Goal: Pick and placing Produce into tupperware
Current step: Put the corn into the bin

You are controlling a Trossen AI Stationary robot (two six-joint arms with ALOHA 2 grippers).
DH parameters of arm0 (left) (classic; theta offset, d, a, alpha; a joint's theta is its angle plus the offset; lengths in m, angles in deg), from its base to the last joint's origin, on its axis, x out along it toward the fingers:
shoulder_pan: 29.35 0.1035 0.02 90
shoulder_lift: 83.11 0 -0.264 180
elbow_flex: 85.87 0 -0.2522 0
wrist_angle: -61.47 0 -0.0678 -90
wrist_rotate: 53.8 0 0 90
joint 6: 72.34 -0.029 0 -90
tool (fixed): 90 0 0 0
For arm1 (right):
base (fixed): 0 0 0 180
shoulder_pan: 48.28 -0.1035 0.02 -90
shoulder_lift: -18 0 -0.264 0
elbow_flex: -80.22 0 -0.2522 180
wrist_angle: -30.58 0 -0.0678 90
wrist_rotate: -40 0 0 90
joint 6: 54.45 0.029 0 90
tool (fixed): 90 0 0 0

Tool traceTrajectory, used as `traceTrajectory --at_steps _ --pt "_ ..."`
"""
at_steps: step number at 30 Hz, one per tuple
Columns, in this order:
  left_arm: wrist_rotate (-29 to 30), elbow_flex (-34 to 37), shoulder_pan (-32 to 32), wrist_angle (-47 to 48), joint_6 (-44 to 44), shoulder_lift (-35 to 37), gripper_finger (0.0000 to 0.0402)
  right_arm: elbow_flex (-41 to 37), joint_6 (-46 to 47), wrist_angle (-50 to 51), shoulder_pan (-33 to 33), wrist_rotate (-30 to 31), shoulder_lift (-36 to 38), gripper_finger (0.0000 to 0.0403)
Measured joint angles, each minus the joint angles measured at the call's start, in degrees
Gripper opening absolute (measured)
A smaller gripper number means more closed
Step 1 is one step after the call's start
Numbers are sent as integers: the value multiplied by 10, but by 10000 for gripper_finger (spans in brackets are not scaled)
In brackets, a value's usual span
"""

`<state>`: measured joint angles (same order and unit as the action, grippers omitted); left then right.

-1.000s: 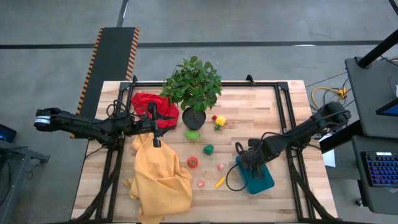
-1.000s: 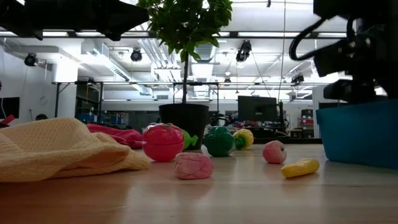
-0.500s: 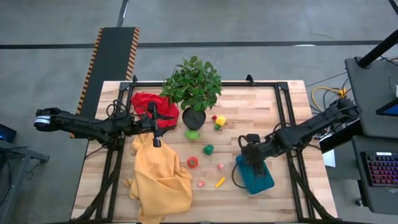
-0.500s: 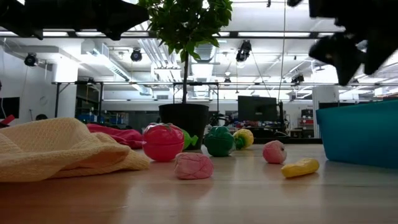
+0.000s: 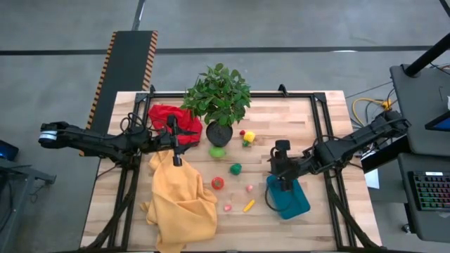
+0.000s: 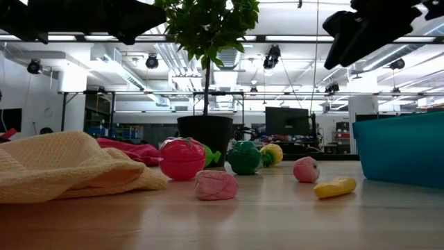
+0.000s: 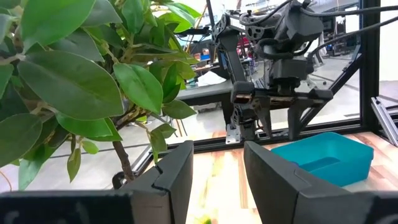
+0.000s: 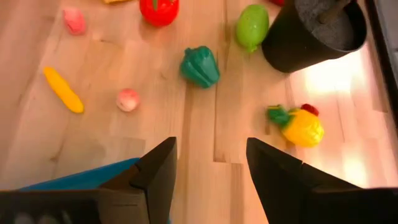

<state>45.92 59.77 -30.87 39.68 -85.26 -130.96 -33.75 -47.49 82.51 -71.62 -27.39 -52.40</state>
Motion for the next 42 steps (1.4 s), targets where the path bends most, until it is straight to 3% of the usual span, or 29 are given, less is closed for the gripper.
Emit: traceTrajectory --at_steps 19,25,31,34,42 --pt "0 3 0 0 1 0 129 5 -14 -1 1 2 -43 187" --pt "0 2 0 0 1 0 129 11 1 -2 1 73 -40 187" --pt "0 3 0 0 1 0 129 11 -6 -7 1 70 -40 187" --pt "0 3 0 0 1 0 129 19 -1 -14 1 39 -40 187" --pt "0 2 0 0 0 0 129 34 -37 -149 1 -144 -40 187"
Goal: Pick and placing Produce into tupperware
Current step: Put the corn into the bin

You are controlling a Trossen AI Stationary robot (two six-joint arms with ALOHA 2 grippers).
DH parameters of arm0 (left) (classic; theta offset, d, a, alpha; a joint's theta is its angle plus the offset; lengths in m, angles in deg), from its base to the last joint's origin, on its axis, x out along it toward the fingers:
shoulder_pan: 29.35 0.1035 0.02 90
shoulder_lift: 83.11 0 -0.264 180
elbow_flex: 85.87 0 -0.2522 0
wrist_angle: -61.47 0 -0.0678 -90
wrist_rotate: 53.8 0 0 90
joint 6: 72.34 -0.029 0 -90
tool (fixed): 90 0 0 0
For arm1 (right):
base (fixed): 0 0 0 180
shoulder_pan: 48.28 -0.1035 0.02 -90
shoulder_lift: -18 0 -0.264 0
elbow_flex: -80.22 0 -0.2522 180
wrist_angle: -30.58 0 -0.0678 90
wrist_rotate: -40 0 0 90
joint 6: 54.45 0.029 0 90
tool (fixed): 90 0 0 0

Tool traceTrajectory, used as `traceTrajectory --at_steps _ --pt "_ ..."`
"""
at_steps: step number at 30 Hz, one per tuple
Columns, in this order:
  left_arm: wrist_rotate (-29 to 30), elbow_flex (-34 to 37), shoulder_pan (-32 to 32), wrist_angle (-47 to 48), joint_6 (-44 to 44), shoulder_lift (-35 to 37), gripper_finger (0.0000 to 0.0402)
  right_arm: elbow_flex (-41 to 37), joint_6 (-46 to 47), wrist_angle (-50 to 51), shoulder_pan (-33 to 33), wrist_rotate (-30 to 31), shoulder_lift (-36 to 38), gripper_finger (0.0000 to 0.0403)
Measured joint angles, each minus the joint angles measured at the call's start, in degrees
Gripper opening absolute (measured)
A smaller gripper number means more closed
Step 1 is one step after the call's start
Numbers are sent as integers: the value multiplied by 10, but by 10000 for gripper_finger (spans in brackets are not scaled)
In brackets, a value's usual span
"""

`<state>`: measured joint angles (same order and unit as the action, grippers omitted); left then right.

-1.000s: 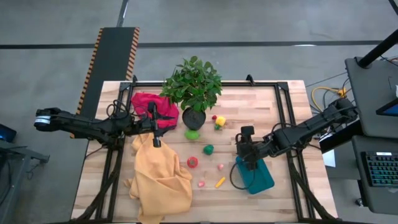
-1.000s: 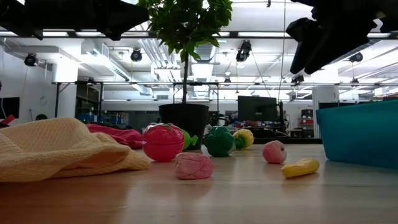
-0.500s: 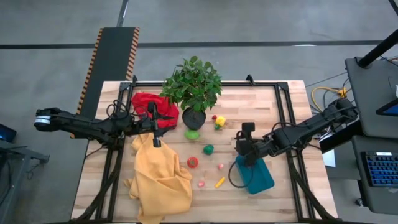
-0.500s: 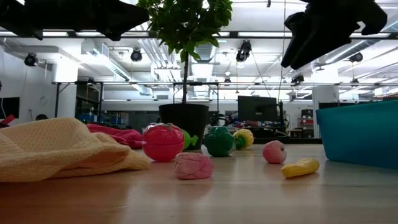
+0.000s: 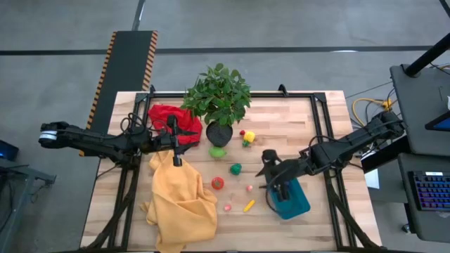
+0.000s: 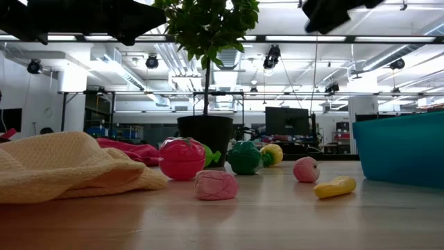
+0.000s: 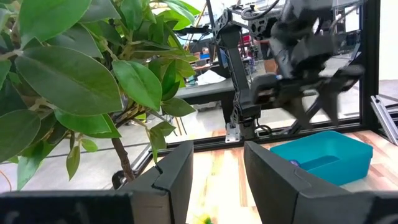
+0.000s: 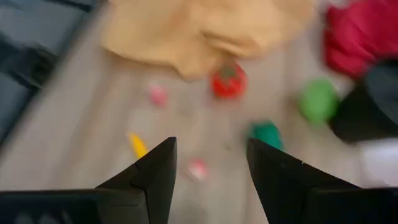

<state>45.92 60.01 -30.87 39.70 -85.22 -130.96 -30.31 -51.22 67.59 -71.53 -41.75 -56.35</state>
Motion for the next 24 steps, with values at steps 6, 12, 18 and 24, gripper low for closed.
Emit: traceTrajectory --at_steps 6,12,18,24 --pt "0 0 0 0 0 -1 129 -3 -18 -51 0 -42 0 187" --pt "0 -3 0 -1 4 -1 129 -17 -27 -83 0 -41 -22 187" --pt "-24 -6 0 -71 6 -44 129 -17 -58 -88 0 -41 -66 187" --pt "-43 -6 0 -127 -3 -91 129 -16 -56 -87 0 -37 -93 187"
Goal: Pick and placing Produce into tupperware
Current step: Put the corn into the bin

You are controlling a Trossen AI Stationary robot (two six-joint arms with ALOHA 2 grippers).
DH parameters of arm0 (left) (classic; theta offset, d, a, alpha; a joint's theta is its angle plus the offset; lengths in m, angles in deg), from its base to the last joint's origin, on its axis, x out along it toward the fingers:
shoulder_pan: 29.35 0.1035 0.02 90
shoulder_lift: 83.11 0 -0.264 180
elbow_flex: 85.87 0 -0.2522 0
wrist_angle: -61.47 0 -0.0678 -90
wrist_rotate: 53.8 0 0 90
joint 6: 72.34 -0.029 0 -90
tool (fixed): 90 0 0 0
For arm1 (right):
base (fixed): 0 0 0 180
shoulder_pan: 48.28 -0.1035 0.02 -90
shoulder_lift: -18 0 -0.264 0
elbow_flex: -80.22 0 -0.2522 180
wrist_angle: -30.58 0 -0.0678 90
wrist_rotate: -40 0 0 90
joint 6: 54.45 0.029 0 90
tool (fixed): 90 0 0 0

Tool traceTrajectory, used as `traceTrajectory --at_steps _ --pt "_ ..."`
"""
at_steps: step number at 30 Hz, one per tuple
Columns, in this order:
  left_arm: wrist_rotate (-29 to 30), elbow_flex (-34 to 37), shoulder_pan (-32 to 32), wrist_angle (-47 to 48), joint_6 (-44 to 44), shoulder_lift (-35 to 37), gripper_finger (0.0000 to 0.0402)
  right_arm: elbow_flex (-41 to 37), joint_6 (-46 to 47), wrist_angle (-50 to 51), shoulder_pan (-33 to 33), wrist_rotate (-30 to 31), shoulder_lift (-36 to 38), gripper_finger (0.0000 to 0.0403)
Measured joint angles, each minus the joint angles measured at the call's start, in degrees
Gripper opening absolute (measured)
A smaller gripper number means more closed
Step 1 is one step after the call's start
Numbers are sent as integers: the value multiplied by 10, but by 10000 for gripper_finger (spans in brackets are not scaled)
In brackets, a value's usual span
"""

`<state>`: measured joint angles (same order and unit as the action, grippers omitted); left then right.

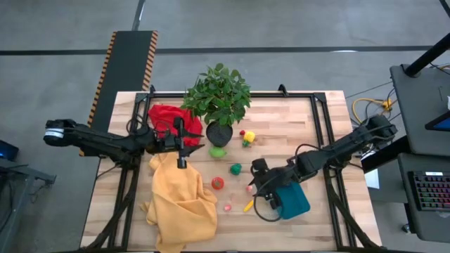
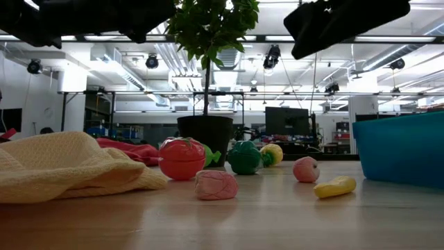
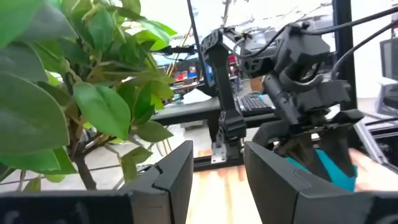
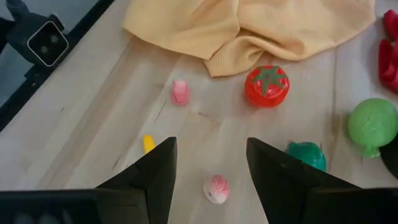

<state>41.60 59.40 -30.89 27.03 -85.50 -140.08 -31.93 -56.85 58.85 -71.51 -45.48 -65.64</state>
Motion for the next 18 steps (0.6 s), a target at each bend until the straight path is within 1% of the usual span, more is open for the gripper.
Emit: traceTrajectory --at_steps 3,8,10,13,16,18 --pt "1 0 0 -5 -24 -4 129 0 0 0 0 0 -5 187" --pt "-2 0 0 -3 -21 2 129 0 -3 3 0 0 -1 187" --pt "-13 1 -3 2 2 5 129 0 -5 3 0 0 4 187" --pt "-36 3 -13 16 9 13 129 0 -10 1 0 0 11 187" --pt "-36 3 -38 70 22 31 129 0 -11 2 0 0 14 187" --pt "-18 4 -62 130 45 50 129 0 -11 2 0 0 15 187"
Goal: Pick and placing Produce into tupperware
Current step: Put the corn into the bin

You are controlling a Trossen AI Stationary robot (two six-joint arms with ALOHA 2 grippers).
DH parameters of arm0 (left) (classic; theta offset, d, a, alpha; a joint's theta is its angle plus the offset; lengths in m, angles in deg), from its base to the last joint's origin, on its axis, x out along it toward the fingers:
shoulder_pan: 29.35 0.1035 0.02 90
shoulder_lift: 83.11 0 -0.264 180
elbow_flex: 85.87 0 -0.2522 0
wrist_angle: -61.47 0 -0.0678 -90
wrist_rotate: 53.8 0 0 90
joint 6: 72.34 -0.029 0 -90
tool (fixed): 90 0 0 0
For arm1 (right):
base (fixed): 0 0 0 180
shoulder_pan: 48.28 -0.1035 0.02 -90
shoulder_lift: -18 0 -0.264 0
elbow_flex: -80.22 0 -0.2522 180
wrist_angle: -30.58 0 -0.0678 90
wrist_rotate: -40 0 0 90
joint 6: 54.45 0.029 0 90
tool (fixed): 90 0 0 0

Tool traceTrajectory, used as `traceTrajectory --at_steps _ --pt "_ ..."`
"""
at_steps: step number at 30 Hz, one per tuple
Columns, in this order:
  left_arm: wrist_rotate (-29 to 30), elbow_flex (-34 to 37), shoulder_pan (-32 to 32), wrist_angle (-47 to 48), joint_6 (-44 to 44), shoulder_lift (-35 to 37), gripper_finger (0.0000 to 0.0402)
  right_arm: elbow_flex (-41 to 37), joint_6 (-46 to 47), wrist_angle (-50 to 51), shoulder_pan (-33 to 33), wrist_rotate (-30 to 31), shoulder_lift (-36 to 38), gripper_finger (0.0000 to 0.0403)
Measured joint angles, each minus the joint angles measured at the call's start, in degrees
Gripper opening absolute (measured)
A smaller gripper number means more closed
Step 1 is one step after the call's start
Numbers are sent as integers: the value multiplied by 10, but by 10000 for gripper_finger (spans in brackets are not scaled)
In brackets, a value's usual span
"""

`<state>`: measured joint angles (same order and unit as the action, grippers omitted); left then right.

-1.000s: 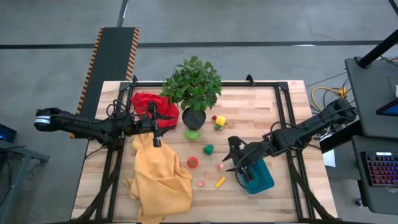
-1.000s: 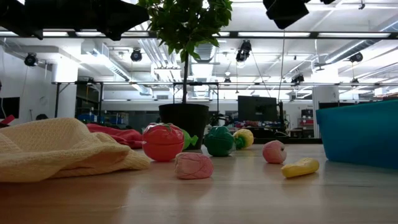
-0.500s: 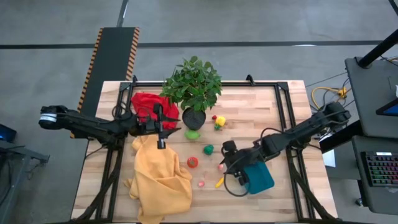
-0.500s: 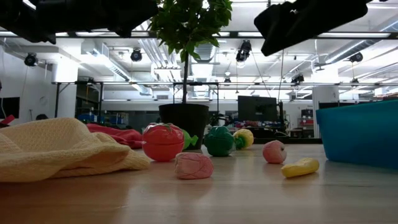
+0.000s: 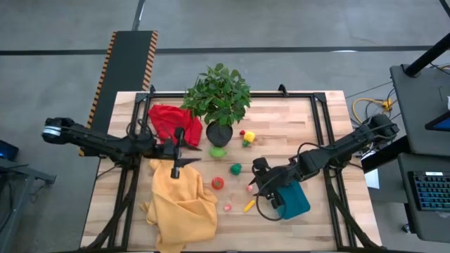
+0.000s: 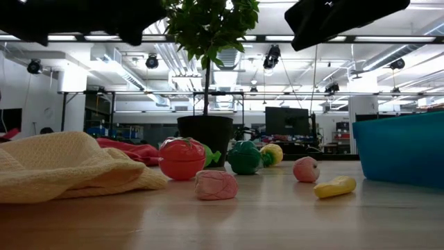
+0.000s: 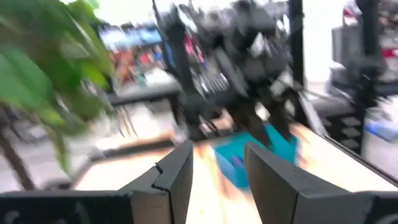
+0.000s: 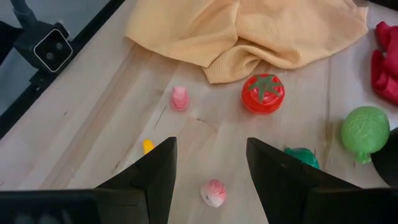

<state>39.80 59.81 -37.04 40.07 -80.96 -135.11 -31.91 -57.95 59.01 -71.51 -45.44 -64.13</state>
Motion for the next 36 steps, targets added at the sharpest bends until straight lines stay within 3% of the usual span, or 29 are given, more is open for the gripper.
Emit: traceTrajectory --at_steps 4,13,27,36 --pt "63 3 -57 90 47 30 129 0 0 0 0 0 -1 187" --pt "197 3 -157 113 64 23 129 0 3 -1 0 0 -1 187" --pt "206 3 -158 96 68 -18 129 -2 -26 10 0 -16 -2 189" --pt "205 3 -158 95 68 -20 129 -4 -1 16 2 -16 -6 244"
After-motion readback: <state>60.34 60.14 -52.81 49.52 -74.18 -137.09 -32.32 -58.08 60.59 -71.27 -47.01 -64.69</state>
